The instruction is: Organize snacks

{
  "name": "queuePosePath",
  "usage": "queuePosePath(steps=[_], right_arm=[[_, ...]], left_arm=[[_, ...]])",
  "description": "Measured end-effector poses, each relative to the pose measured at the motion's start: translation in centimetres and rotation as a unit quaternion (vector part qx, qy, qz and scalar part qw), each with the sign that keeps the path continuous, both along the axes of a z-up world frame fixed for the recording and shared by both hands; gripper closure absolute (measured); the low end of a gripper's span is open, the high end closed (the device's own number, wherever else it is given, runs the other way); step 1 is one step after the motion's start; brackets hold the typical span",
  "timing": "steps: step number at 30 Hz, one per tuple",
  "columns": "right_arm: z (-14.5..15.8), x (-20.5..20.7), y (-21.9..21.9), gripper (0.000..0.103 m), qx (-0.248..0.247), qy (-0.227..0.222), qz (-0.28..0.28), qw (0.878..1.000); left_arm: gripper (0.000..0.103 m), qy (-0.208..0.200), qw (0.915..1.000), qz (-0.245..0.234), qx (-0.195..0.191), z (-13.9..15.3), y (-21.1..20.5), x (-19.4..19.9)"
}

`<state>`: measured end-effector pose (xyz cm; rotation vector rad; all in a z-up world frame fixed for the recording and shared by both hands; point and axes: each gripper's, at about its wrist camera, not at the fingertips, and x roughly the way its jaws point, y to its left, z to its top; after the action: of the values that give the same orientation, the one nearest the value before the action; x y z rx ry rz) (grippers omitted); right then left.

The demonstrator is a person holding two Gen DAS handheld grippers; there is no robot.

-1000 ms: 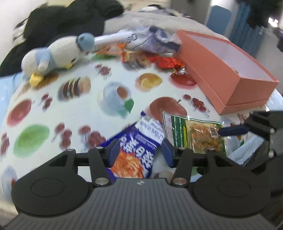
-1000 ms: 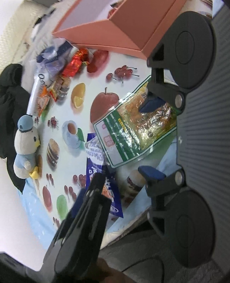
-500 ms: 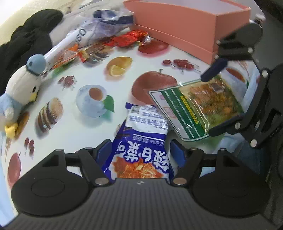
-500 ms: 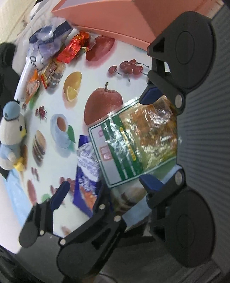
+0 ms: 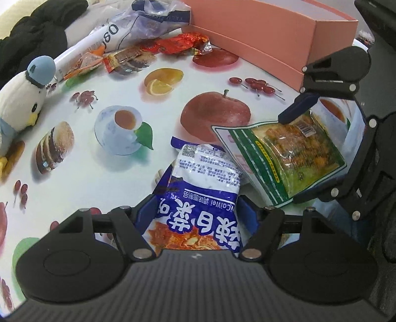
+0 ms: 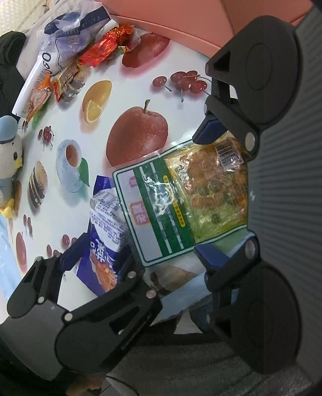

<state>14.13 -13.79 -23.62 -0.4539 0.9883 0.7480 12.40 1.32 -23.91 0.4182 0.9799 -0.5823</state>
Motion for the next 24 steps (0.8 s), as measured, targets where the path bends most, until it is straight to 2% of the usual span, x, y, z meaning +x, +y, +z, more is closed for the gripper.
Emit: queuePosePath(steps=[7,22,24], right_arm=[[-0.43,-0.04,0.18,0.013,-0.003,0.003,0.010,1.000],[-0.20,-0.62,0.01,0.023,-0.002,-0.004,0.001,1.000],[-0.14,-0.57,-0.11,0.027,-0.001,-0.004,-0.001,1.000]], left_arm=[[0.036,0.006,0.9996,0.024,-0.015,-0.07,0.18,0.03],[0.040,-0.001,0.9988,0.047,-0.016,0.04,0.02,-0.58],[0.040,-0.001,0.9987,0.049,-0.017,0.06,0.04,-0.65]])
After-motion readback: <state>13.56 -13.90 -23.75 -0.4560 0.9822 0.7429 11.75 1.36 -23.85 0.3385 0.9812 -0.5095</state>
